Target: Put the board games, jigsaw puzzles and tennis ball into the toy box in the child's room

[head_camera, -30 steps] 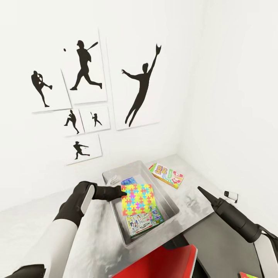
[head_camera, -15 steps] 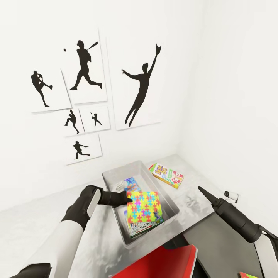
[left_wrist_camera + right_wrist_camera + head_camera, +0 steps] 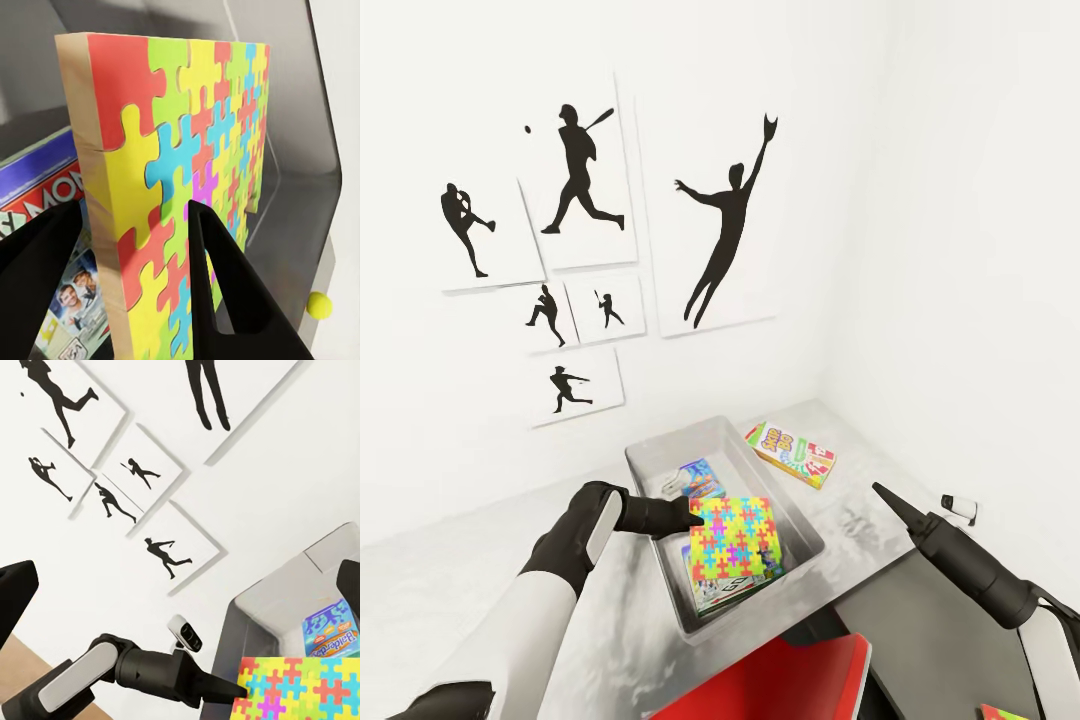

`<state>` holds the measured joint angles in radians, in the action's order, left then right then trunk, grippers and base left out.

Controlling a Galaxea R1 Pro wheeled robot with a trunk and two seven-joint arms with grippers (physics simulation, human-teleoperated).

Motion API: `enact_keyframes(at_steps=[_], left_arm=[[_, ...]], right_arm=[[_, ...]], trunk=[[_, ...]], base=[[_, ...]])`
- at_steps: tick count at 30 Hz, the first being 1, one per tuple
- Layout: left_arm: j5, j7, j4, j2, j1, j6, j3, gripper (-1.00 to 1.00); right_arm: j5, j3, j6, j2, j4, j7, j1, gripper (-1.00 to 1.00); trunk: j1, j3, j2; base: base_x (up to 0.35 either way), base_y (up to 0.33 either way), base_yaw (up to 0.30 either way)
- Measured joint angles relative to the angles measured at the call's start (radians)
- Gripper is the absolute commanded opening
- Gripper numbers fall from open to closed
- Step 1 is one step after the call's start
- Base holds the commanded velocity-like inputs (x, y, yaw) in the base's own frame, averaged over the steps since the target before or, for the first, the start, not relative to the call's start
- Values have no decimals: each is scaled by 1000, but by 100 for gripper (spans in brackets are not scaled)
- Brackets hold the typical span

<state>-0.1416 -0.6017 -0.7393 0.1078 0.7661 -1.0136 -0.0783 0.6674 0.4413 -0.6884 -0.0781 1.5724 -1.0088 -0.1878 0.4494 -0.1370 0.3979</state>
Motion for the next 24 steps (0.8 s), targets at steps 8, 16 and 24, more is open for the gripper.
enact_keyframes(at_steps=[8,16,24], left_arm=[[2,0,0,-1,0,0,0,100],[1,-1,0,-6,0,1,0,100],[-7,-14,-38,-20,0,-6,-11,100]], right_arm=[[0,0,0,-1,0,0,0,100],[0,0,0,-2,0,-2,0,100],[0,0,0,-2,0,-3,0,100]], trunk=[[0,0,0],[0,0,0],[0,0,0]], base=[[0,0,0],[0,0,0],[0,0,0]])
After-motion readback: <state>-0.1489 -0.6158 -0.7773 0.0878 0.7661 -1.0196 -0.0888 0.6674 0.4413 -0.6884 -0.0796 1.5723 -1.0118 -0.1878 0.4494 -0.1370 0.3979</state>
